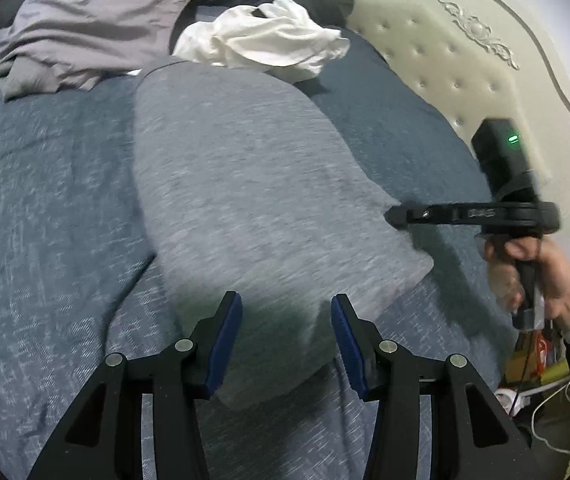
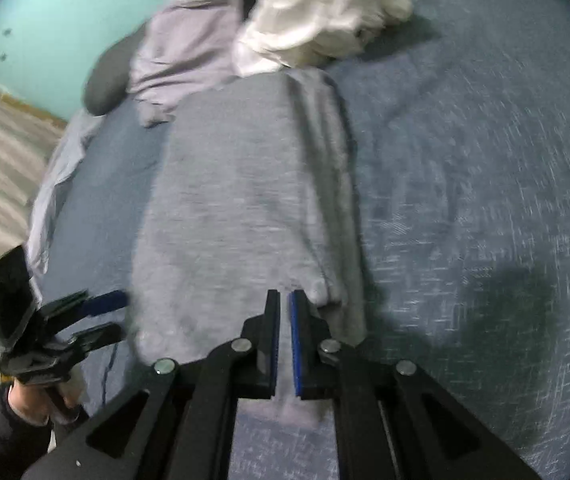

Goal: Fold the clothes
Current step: 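Lower the right gripper onto the sweater end and grasp it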

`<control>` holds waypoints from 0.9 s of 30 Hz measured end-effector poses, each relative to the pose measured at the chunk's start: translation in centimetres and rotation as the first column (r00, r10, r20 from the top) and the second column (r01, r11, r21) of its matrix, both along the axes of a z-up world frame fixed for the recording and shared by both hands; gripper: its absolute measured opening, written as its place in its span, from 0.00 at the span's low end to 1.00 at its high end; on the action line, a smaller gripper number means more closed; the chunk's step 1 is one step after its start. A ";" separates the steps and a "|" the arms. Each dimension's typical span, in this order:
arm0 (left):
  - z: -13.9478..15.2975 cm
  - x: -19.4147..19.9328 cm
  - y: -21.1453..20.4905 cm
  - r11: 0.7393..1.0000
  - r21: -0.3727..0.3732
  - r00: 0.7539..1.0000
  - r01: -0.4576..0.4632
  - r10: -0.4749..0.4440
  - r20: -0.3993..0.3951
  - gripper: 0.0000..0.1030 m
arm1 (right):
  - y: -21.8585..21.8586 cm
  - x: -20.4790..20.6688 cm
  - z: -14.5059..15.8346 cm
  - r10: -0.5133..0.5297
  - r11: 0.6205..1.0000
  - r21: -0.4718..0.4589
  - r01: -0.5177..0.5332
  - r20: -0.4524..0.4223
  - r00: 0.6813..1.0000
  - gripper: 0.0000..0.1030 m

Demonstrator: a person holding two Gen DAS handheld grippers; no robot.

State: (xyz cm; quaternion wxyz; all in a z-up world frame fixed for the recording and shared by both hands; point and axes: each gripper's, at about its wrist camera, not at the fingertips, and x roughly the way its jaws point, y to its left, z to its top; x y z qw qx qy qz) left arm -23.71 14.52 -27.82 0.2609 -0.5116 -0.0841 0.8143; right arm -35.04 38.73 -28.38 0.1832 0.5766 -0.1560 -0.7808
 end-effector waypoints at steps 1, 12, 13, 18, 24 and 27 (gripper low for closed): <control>0.0 0.1 -0.7 1.000 0.006 1.000 -0.011 0.011 0.007 0.49 | 0.2 -0.2 -0.6 -0.010 1.000 0.018 0.010 0.020 1.000 0.04; -2.4 -0.4 -5.6 0.987 0.115 0.985 -0.115 0.099 0.139 0.50 | 1.0 0.2 -0.4 -0.019 0.999 -0.050 0.022 0.059 0.998 0.46; -2.6 -0.4 -5.7 0.985 0.128 0.984 -0.120 0.101 0.145 0.53 | 1.4 0.0 -0.5 -0.019 0.999 -0.047 0.022 0.063 0.998 0.46; -3.3 -0.5 -5.9 0.974 0.183 0.981 -0.132 0.102 0.164 0.57 | 2.1 0.8 -1.7 -0.008 0.997 -0.080 0.017 0.107 0.994 0.47; -4.2 -1.3 -5.3 0.961 0.237 0.978 -0.141 0.097 0.186 0.62 | 1.0 1.3 -3.2 0.063 0.995 -0.088 -0.049 0.158 0.985 0.57; -4.4 -1.6 -4.8 0.959 0.245 0.978 -0.140 0.095 0.186 0.64 | 0.7 1.1 -3.6 0.066 0.995 -0.091 -0.052 0.159 0.985 0.57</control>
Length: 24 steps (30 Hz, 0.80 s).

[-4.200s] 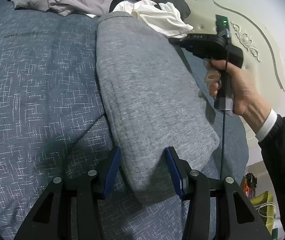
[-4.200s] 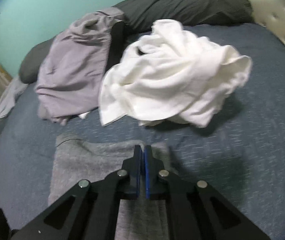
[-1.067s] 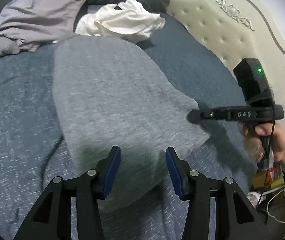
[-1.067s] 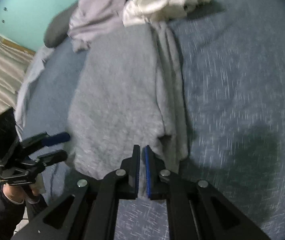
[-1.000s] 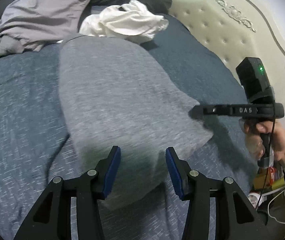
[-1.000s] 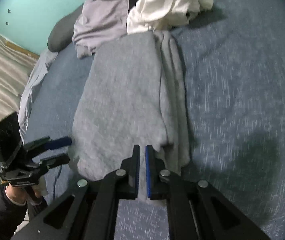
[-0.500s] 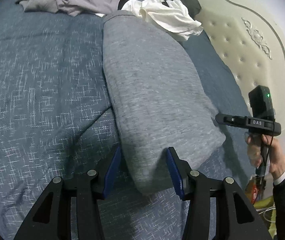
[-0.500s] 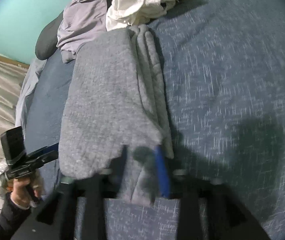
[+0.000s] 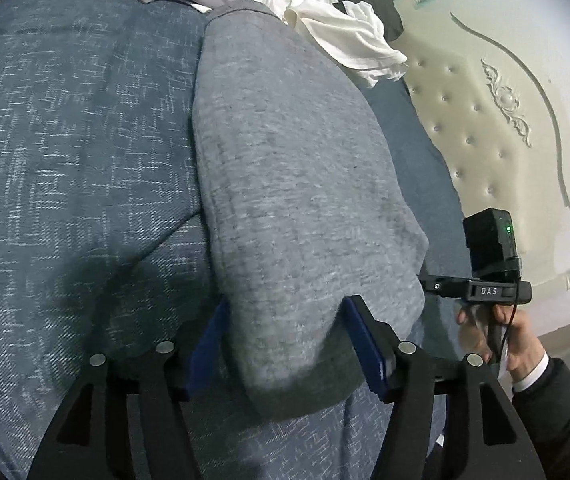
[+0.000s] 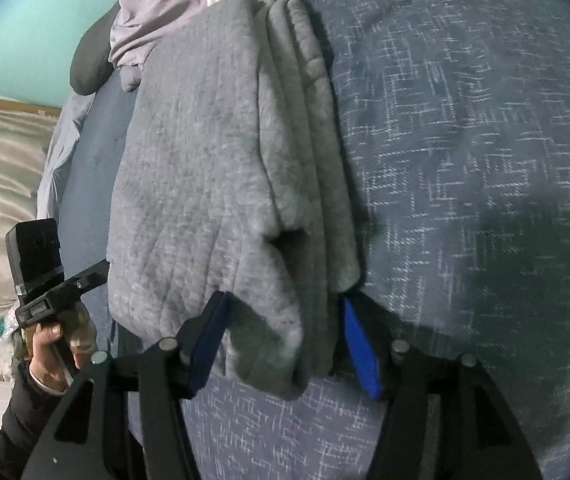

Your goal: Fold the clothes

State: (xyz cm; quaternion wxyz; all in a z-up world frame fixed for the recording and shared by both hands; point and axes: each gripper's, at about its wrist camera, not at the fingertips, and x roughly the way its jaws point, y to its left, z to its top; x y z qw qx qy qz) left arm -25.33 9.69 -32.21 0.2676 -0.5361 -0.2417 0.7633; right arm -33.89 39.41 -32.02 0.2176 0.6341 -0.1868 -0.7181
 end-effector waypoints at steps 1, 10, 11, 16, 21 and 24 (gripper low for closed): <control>-0.1 -0.1 0.1 1.000 0.002 1.000 0.000 0.000 -0.001 0.65 | -0.1 -0.1 -0.1 0.002 1.000 -0.001 -0.002 -0.002 1.000 0.57; -1.9 -1.2 0.5 0.999 0.048 1.000 -0.025 0.025 0.013 0.72 | -0.3 -0.9 -0.2 0.004 1.000 0.006 -0.004 -0.040 0.999 0.57; -2.1 -1.2 0.4 0.998 0.060 0.999 -0.030 0.029 0.018 0.72 | -0.4 -1.0 -0.2 0.003 1.000 0.007 -0.003 -0.041 0.999 0.57; -1.5 -0.6 0.6 0.998 0.066 1.000 -0.016 0.016 -0.001 0.66 | -0.6 -0.9 -0.3 0.013 1.000 -0.005 -0.013 -0.053 0.999 0.57; -1.2 -0.8 0.8 0.998 0.067 1.000 -0.005 0.006 -0.014 0.65 | 0.2 -0.7 -0.5 0.032 0.998 -0.056 -0.034 -0.044 0.999 0.51; -1.8 -1.4 0.8 0.996 0.085 1.000 -0.014 0.015 -0.007 0.66 | 0.7 -1.0 -1.1 0.020 0.998 -0.064 -0.022 -0.025 0.999 0.53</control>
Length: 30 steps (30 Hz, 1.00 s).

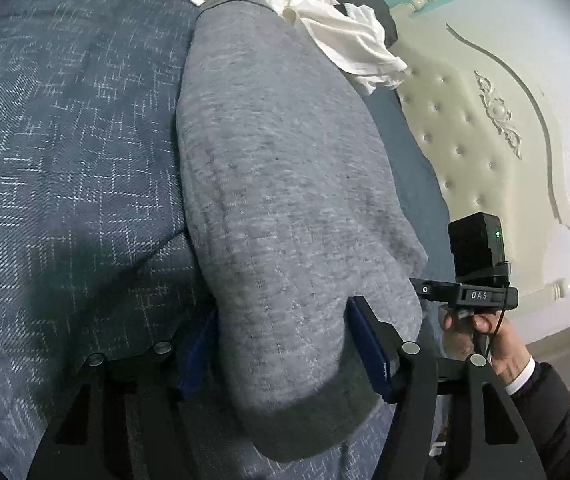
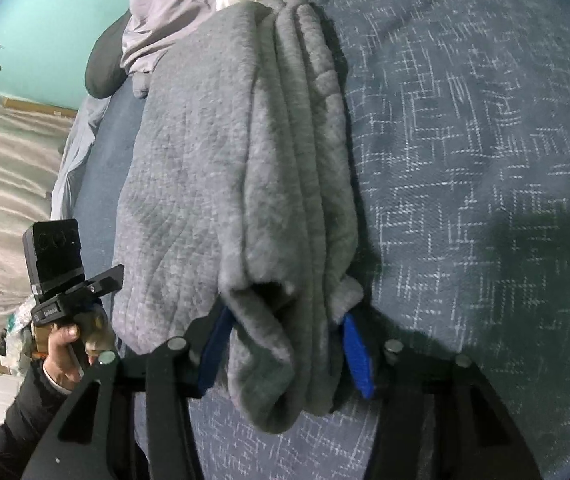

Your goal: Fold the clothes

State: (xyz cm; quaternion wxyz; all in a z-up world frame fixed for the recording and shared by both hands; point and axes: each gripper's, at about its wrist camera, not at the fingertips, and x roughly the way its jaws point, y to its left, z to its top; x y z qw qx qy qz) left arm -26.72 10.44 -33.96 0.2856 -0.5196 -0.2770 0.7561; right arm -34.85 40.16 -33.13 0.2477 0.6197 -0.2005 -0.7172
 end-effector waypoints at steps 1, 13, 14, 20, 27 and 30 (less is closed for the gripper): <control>-0.1 -0.1 0.0 1.000 0.005 1.000 -0.002 0.002 -0.001 0.67 | 0.0 -0.1 -0.1 -0.003 1.000 0.000 0.004 0.002 1.000 0.53; 0.0 -0.8 1.1 1.000 -0.006 0.999 -0.019 0.019 -0.026 0.64 | -0.2 -0.6 0.1 0.017 1.000 0.009 -0.017 -0.060 0.998 0.47; 0.3 -0.6 1.1 1.000 -0.013 0.999 -0.019 0.019 -0.037 0.63 | -0.1 -0.5 0.4 0.023 1.000 0.012 -0.022 -0.073 0.997 0.43; 0.9 -0.4 1.4 0.999 -0.042 0.998 -0.010 0.008 -0.060 0.59 | -0.8 -0.2 1.5 0.064 0.997 0.046 -0.058 -0.128 0.990 0.35; -0.5 -1.1 1.2 0.999 0.003 0.999 -0.032 0.032 -0.020 0.62 | 0.2 -1.2 -0.2 0.003 1.000 -0.011 -0.003 -0.056 0.998 0.42; 0.1 -1.0 1.8 0.999 -0.023 0.999 -0.039 0.038 -0.037 0.61 | -0.3 -1.5 0.0 0.006 1.000 0.003 -0.006 -0.074 0.997 0.39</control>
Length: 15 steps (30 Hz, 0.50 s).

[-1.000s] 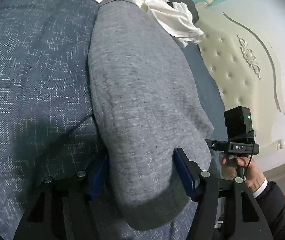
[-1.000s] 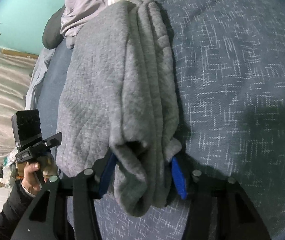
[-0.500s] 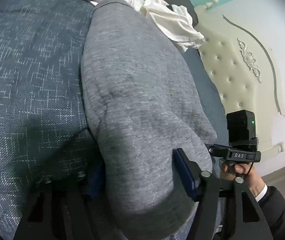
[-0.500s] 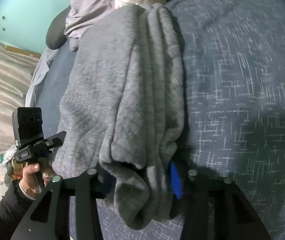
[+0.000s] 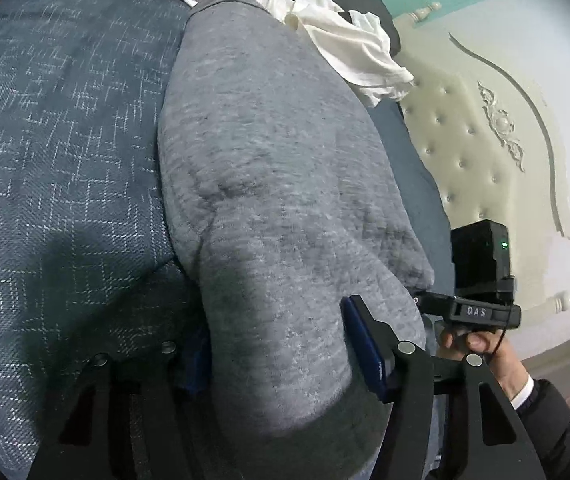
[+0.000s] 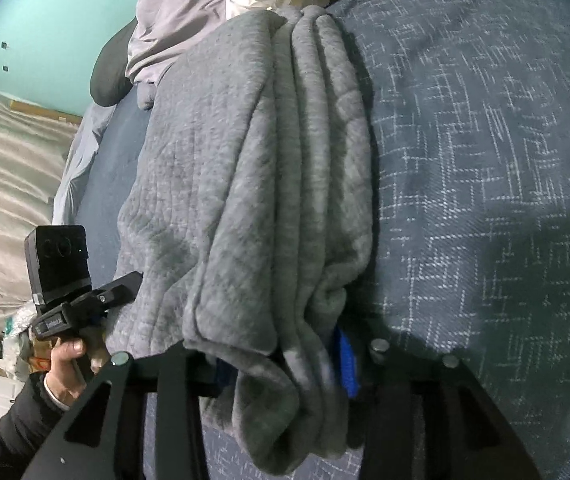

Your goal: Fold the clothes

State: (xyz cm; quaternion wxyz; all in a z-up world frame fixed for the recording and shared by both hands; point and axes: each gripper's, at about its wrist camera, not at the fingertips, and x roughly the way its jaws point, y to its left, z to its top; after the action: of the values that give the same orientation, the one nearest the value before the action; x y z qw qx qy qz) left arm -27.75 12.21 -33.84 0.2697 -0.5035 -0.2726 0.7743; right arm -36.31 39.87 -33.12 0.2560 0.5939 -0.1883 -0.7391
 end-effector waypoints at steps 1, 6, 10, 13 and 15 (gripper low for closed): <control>0.3 0.1 0.2 1.000 -0.014 1.000 0.000 0.000 -0.009 0.59 | -0.6 -0.1 0.4 0.006 1.000 0.010 -0.006 -0.015 1.000 0.37; 2.0 0.6 0.2 1.000 -0.027 1.000 -0.013 0.012 -0.028 0.53 | -1.0 0.5 2.6 0.026 0.998 0.052 -0.021 -0.102 0.994 0.28; 4.1 0.9 0.8 0.999 -0.033 0.998 -0.016 0.014 -0.055 0.51 | -1.2 0.9 4.6 0.039 0.996 0.080 -0.027 -0.153 0.987 0.27; 5.6 0.9 1.4 1.000 -0.022 0.997 -0.020 0.018 -0.072 0.51 | 0.0 1.1 6.5 0.033 0.996 0.084 -0.018 -0.180 0.983 0.27; 6.9 0.9 2.2 1.000 -0.020 0.996 -0.018 0.016 -0.085 0.51 | 1.7 1.5 8.0 0.033 0.996 0.085 -0.016 -0.200 0.979 0.26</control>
State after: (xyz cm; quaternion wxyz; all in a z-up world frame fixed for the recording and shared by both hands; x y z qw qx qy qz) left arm -26.81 14.38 -26.93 0.2693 -0.4707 -0.2571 0.7999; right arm -34.79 41.58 -25.15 0.2578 0.5287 -0.1232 -0.7992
